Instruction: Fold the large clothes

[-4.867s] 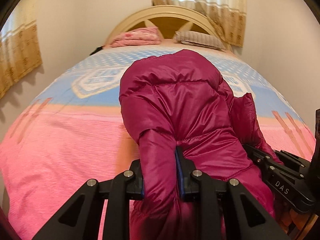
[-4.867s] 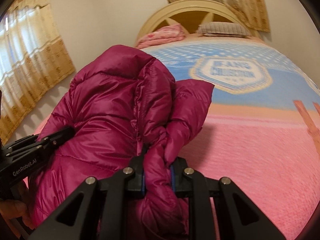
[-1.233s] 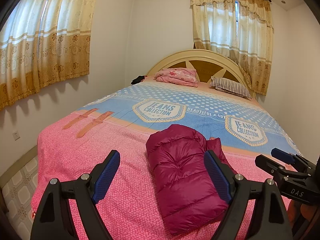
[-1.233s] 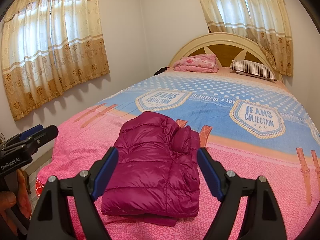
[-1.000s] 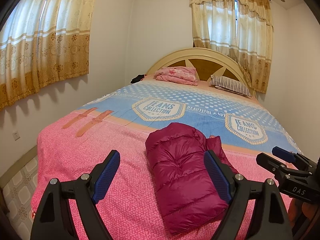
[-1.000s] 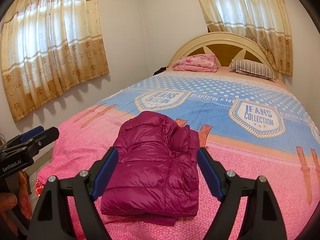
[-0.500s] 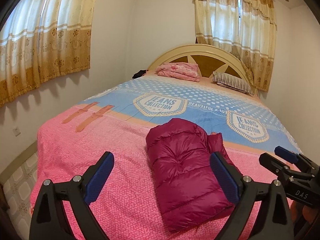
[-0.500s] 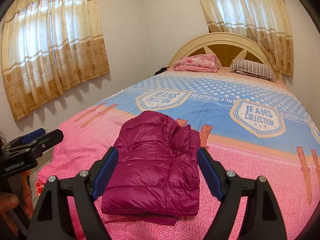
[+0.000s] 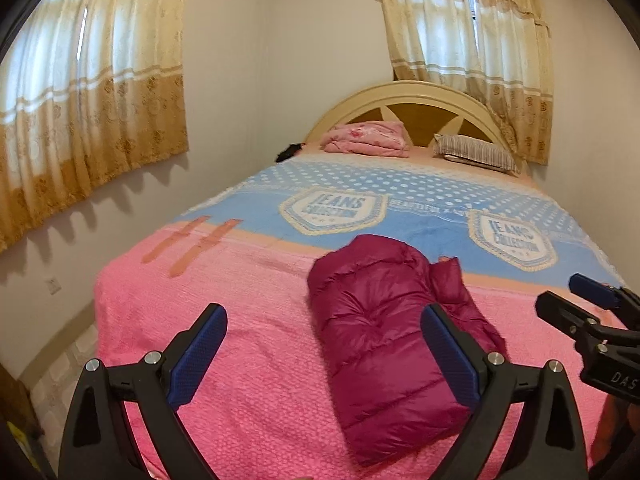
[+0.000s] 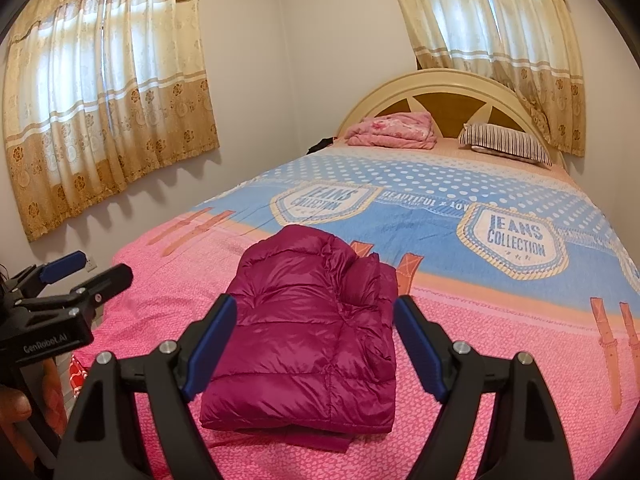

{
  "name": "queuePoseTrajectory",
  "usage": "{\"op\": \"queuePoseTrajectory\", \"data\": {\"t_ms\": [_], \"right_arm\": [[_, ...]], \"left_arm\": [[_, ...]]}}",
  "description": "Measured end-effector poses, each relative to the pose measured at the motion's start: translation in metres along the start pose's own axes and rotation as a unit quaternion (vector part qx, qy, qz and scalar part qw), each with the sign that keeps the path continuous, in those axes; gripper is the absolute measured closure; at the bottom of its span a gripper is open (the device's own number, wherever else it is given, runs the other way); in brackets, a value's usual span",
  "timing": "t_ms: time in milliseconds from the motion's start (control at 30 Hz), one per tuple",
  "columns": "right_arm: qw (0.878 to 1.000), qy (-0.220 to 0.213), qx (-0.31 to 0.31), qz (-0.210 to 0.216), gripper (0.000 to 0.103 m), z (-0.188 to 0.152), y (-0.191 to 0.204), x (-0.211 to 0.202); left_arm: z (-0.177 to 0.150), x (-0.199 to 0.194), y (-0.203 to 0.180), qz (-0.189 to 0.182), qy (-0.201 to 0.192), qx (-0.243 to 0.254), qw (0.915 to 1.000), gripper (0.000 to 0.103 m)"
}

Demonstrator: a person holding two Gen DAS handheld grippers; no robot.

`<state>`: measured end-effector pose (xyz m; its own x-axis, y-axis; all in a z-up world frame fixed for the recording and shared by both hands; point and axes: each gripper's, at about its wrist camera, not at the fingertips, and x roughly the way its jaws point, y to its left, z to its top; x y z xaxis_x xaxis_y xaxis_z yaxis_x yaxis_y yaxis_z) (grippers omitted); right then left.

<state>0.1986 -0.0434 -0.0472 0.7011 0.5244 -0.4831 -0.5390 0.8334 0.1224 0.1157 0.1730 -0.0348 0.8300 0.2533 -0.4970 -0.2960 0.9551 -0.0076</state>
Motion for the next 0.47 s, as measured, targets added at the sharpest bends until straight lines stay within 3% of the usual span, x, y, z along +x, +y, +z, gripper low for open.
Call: {"op": "queuePoseTrajectory", "data": {"t_ms": [267,467], "right_arm": [[1.0,-0.001,0.001,-0.007,0.02,0.0,-0.005,-0.001],[1.0,-0.003,0.004,-0.012,0.02,0.0,-0.011,-0.003]], "left_arm": [[-0.002,-0.008,-0.005,-0.048,-0.025,-0.003,0.9985,0.001],[-0.001,-0.014,-0.012,-0.047,-0.045,0.014,0.9978,0.001]]}}
